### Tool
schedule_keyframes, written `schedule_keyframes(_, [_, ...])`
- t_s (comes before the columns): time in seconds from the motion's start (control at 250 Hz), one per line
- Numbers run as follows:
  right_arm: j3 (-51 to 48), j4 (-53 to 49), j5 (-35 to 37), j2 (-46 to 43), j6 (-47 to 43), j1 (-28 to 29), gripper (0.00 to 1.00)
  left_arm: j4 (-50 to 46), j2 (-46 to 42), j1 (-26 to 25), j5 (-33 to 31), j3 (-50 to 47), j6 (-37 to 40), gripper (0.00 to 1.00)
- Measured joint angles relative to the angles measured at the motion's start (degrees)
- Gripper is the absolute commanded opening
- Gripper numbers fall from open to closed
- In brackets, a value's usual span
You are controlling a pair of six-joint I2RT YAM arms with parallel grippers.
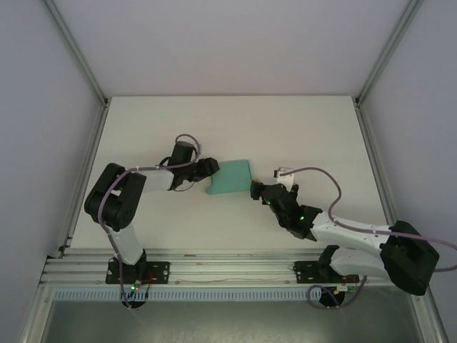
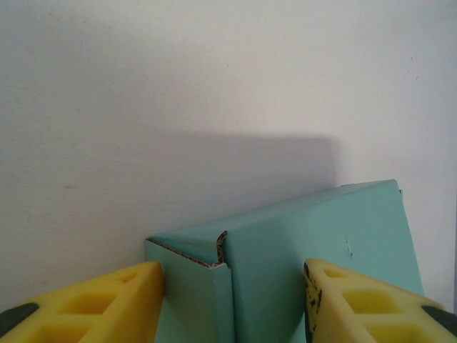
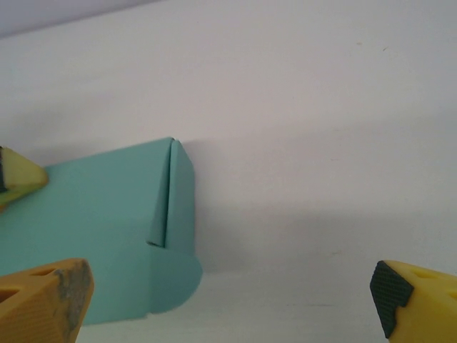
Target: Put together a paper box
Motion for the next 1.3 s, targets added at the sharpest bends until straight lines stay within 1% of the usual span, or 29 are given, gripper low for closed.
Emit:
schedule_keyframes(0.084, [-0.3,0.0,-0.3,-1.8,1.0,-0.9,1.0,1.5,0.3,0.0,0.4,-0.5,0.1,0.46])
schedule_keyframes(0.14, [-0.3,0.0,-1.2,-2.4,1.5,-2.1,1.0,2.3,0.4,0.0,0.5,-0.9,0.5,0.43])
schedule_keyframes(0.204, [-0.3,0.0,-2.9,-2.4,2.3,-3.7,1.0,3.3,0.8,0.0,0.9,-1.1,0.9,0.37])
schedule_keyframes(0.248, [-0.3,0.0,-4.1,-2.1,2.9,-4.8,1.0,4.5,1.1,0.1,1.2,-1.4,0.9,0.35])
schedule_keyframes(0.272, [-0.3,0.0,-4.7,-1.8,3.3,-5.3,1.0,5.4,1.2,0.1,1.5,-1.6,0.9,0.32])
schedule_keyframes(0.312, [-0.3,0.0,-5.9,-1.0,3.8,-6.1,1.0,6.8,1.6,0.3,2.2,-2.1,0.6,0.28])
schedule_keyframes(0.396, [-0.2,0.0,-8.3,0.9,4.9,-7.1,1.0,9.4,2.0,0.9,3.6,-3.0,0.1,0.25])
schedule_keyframes(0.476, [0.2,-0.1,-10.8,2.8,5.3,-7.6,1.0,11.1,2.3,1.3,4.5,-3.6,-0.3,0.24])
schedule_keyframes(0.508, [1.0,-0.4,-12.0,3.9,5.6,-8.0,1.0,11.7,2.4,1.4,4.8,-3.8,-0.4,0.22])
schedule_keyframes(0.58, [3.3,-1.4,-14.3,6.4,6.2,-8.7,1.0,13.2,2.8,1.8,5.6,-4.3,-0.7,0.21])
schedule_keyframes(0.616, [4.8,-1.7,-15.9,8.0,6.4,-9.3,1.0,14.0,2.9,2.1,6.1,-4.7,-0.9,0.19])
schedule_keyframes(0.728, [8.6,-1.6,-21.2,12.0,7.7,-11.0,1.0,16.7,3.1,3.0,7.5,-5.9,-1.7,0.19])
schedule_keyframes(0.883, [11.6,-0.2,-30.8,17.8,10.0,-14.5,1.0,19.1,3.1,3.9,9.1,-7.2,-2.5,0.19])
schedule_keyframes(1.087, [15.2,0.7,-40.6,23.5,11.4,-16.4,0.99,20.6,3.7,4.5,10.3,-7.7,-3.0,0.19])
schedule_keyframes(1.183, [16.7,2.5,-44.8,25.8,12.7,-17.3,0.97,22.2,4.5,5.0,11.6,-8.0,-3.2,0.18])
schedule_keyframes(1.299, [17.8,4.6,-49.5,29.3,14.5,-18.5,0.91,24.0,4.9,5.2,12.2,-8.5,-3.4,0.18])
